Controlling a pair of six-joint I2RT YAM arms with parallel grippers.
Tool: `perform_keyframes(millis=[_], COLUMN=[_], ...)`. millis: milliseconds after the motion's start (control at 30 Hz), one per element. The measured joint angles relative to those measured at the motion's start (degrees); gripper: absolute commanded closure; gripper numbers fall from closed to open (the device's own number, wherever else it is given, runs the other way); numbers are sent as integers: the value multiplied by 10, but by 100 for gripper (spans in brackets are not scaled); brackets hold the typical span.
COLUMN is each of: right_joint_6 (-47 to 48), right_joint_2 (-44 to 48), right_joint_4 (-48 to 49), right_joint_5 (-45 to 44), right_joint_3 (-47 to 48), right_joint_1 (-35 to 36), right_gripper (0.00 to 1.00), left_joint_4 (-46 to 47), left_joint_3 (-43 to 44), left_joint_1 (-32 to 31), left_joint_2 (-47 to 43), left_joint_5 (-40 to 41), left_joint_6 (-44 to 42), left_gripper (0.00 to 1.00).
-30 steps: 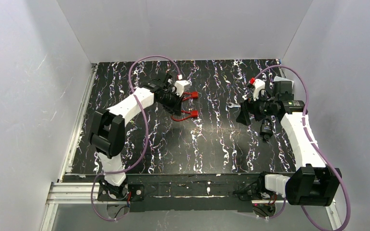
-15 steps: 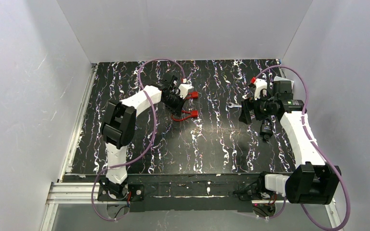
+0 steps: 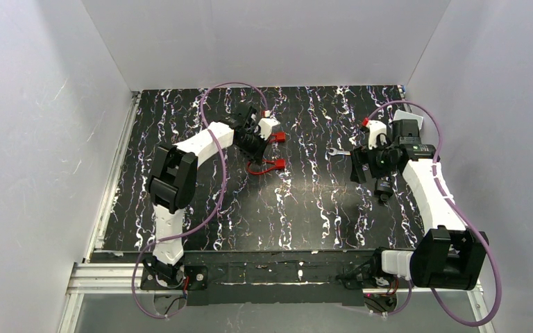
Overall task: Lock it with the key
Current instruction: Place the key at the center of the board.
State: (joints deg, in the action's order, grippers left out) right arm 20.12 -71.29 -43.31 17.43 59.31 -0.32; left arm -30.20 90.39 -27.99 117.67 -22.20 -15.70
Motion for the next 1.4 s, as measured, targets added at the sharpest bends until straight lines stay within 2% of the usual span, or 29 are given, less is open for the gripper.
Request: perform_keyframes(millis=[333,667,800,833,967,1100,1200,1400], right_joint_6=[2,11,19,22,38,54,61,34], right_joint_2=[-5,-31,-47,-49,-49,-50,-64,-164], right_joint_4=[-3,-3,-5,-7,-21,-35,-33,-15], right_joint_5=[-12,-14,-15,-15,-27,-48,-73,-115], right_joint_3=[-1,-2,-2,-2,-2,-3,-4,-4], right_joint_1=[-11,-41,-67,-73,-94,-111,-121,-124], right_gripper=[2,2,2,2,2,2,2,4], left_joint_4=[1,-5,-13,-15,-24,-29,-25,-3], left_joint_3=[5,6,12,12,12,12,9,-33], left_joint_1=[-1,-3,-3,-3,-3,-3,-3,-3], left_joint_2=[2,26,24,22,-6,-69,-121,-200], left_joint_5=[4,6,-4,-8,-24,-42,-58,-78], left_joint_6=[-13,-21,-17,-14,-2,12,23,44], left_gripper=[93,59,37,34,23,17,6,2])
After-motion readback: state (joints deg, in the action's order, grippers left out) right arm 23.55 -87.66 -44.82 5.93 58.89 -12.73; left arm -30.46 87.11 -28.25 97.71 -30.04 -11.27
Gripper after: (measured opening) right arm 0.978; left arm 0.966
